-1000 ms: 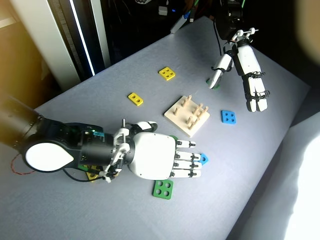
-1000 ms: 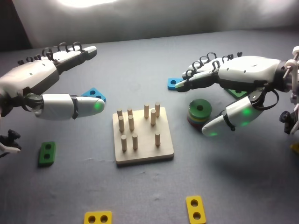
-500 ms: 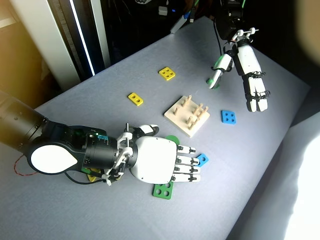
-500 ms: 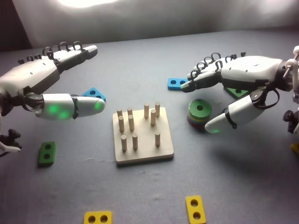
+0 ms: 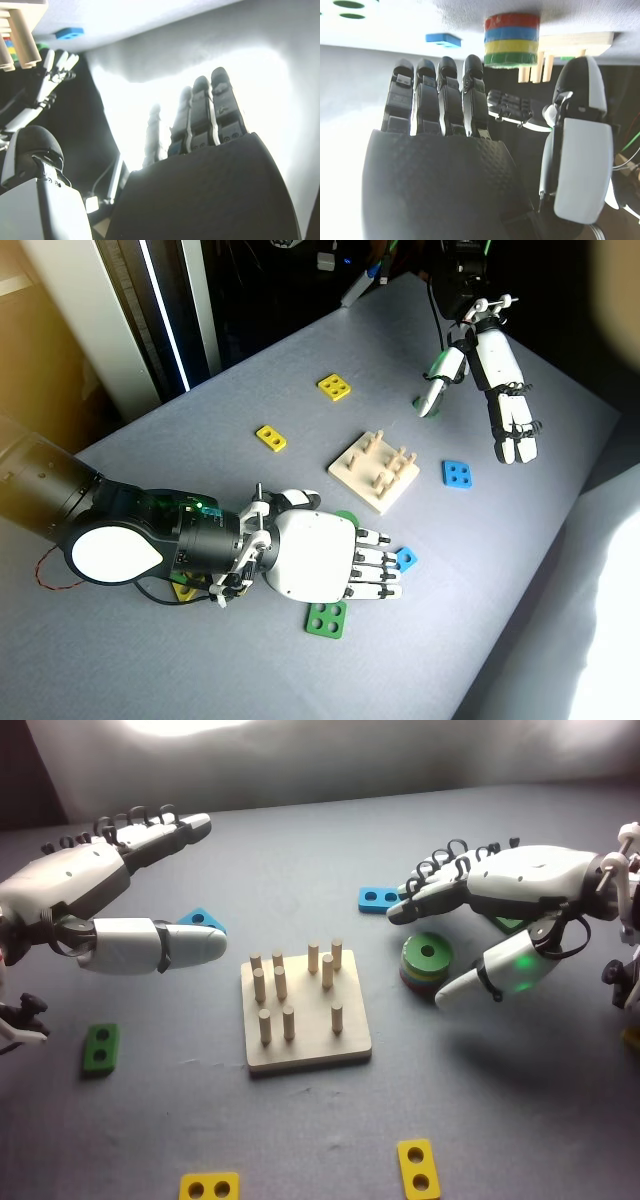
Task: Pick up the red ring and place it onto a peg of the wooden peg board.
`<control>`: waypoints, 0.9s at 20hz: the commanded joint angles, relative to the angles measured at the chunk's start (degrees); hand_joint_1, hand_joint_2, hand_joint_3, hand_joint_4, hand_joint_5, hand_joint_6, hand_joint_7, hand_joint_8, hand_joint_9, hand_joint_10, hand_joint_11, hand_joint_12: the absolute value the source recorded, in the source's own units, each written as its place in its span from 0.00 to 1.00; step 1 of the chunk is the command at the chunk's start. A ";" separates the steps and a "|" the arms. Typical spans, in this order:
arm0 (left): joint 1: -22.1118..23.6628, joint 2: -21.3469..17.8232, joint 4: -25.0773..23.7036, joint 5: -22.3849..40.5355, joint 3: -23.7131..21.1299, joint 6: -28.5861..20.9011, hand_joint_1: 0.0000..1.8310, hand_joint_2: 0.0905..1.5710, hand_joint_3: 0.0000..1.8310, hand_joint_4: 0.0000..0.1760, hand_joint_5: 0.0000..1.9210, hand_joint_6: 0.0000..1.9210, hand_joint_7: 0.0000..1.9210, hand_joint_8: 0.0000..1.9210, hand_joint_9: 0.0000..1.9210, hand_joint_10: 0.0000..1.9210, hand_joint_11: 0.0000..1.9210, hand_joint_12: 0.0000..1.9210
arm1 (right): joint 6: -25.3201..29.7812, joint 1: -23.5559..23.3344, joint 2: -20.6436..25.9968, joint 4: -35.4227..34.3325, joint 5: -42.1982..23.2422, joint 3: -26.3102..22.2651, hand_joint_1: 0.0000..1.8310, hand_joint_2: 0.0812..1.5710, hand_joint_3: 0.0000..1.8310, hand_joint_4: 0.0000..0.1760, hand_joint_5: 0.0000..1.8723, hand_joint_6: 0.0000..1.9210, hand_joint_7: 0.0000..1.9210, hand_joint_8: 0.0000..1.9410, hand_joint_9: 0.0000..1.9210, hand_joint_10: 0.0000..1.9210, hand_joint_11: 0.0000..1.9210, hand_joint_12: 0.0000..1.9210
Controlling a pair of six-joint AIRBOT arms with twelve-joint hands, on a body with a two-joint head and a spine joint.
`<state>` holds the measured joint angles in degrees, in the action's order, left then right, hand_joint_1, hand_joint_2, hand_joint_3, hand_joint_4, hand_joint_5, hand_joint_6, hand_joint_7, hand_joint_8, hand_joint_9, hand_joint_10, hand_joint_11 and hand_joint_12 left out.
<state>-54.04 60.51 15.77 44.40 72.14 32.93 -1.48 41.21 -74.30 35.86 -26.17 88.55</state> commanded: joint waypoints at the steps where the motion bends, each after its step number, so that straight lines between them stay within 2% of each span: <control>1: 0.88 0.04 0.03 6.76 0.37 -0.46 0.23 0.61 0.00 1.00 0.04 0.00 0.00 0.00 0.00 0.00 0.00 0.00 | 0.47 -1.12 -0.28 -1.47 -4.47 0.26 0.40 0.57 0.00 0.21 0.23 0.01 0.11 0.01 0.05 0.01 0.02 0.01; 2: 0.88 0.04 0.03 6.76 0.37 -0.51 0.23 0.61 0.00 1.00 0.04 0.00 0.00 0.00 0.00 0.00 0.00 0.00 | 0.78 -1.09 -0.49 -1.35 -4.45 0.47 0.41 0.58 0.00 0.24 0.25 0.00 0.13 0.00 0.06 0.00 0.00 0.07; 6: 0.88 0.00 0.03 6.81 0.37 -0.53 0.23 0.61 0.00 1.00 0.04 0.00 0.00 0.00 0.00 0.00 0.00 0.00 | 2.00 -1.03 -1.21 -0.74 -4.46 1.22 0.41 0.58 0.00 0.24 0.25 0.00 0.13 0.00 0.06 0.00 0.00 0.08; 7: 0.88 0.00 0.03 6.82 0.37 -0.53 0.23 0.61 0.00 1.00 0.04 0.00 0.00 0.00 0.00 0.00 0.00 0.00 | 2.00 -1.03 -1.29 -0.65 -4.46 1.22 0.42 0.58 0.00 0.21 0.26 0.00 0.14 0.00 0.07 0.00 0.00 0.10; 8: 0.88 0.00 0.03 6.83 0.37 -0.54 0.23 0.61 0.00 1.00 0.04 0.00 0.00 0.00 0.00 0.00 0.00 0.00 | 2.02 -1.02 -1.32 -0.64 -4.46 1.22 0.41 0.58 0.00 0.24 0.26 0.00 0.15 0.00 0.08 0.00 0.00 0.13; 11: 0.88 0.02 0.03 6.85 0.37 -0.59 0.22 0.61 0.00 1.00 0.04 0.00 0.00 0.00 0.00 0.00 0.00 0.00 | 2.09 -0.99 -1.36 -0.60 -4.46 1.22 0.42 0.59 0.00 0.27 0.27 0.00 0.15 0.00 0.08 0.00 0.00 0.09; 13: 0.88 -0.01 0.03 6.91 0.37 -0.65 0.22 0.62 0.00 1.00 0.04 0.00 0.00 0.00 0.00 0.00 0.00 0.00 | 2.11 -0.99 -1.36 -0.60 -4.46 1.23 0.43 0.60 0.00 0.22 0.31 0.01 0.18 0.00 0.10 0.01 0.00 0.19; 15: 0.92 -0.02 -0.01 6.97 0.37 -0.68 0.22 0.61 0.00 1.00 0.04 0.00 0.00 0.00 0.00 0.00 0.00 0.00 | 2.12 -1.02 -1.36 -0.60 -4.47 1.26 0.45 0.61 0.00 0.03 0.33 0.02 0.20 0.01 0.11 0.01 0.00 0.20; 17: 0.92 0.01 -0.04 6.97 0.36 -0.68 0.22 0.61 0.00 1.00 0.04 0.00 0.00 0.00 0.00 0.00 0.00 0.00 | 2.14 -1.03 -1.37 -0.60 -4.50 1.26 0.46 0.62 0.01 0.05 0.34 0.02 0.20 0.01 0.11 0.01 0.00 0.20; 18: 0.93 0.01 -0.04 6.97 0.36 -0.70 0.22 0.61 0.00 1.00 0.04 0.00 0.00 0.00 0.00 0.00 0.00 0.00 | 2.20 -1.04 -1.37 -0.60 -4.55 1.26 0.47 0.64 0.00 0.12 0.37 0.02 0.23 0.01 0.14 0.01 0.00 0.25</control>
<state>-53.74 60.51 15.62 44.51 72.14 32.69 0.23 41.21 -75.48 36.86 -26.17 89.58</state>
